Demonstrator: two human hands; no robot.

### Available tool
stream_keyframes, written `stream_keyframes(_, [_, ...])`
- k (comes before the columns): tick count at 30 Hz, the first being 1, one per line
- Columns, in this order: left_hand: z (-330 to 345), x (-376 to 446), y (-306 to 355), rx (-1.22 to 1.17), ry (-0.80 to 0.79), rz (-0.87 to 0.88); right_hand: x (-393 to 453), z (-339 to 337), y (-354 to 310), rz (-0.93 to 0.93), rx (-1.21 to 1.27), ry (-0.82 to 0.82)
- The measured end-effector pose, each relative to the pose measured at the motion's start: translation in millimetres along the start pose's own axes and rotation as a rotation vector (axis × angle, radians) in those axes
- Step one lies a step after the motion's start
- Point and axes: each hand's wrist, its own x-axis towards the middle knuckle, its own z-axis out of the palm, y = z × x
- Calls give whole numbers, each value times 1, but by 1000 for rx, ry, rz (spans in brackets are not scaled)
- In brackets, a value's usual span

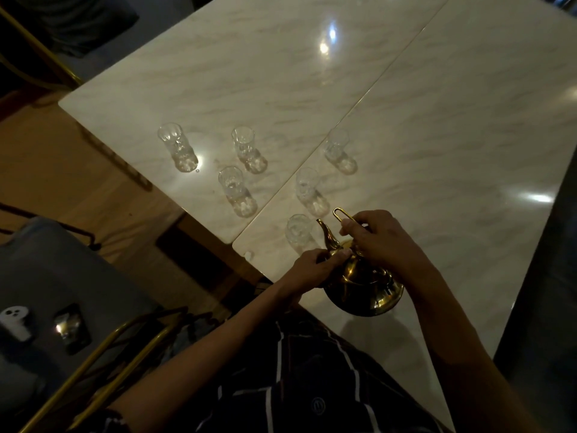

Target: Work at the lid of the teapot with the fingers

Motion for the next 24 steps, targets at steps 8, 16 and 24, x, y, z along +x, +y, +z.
stream_keyframes(8, [-13, 11, 9, 87, 64, 28, 9, -1, -8, 38, 101, 37])
stream_keyframes(16, [-32, 9, 41, 239, 271, 312, 28, -6, -24, 41, 165, 96])
stream_keyframes(24, [-51, 20, 44, 362, 196, 486, 59, -4, -36, 42, 125, 122])
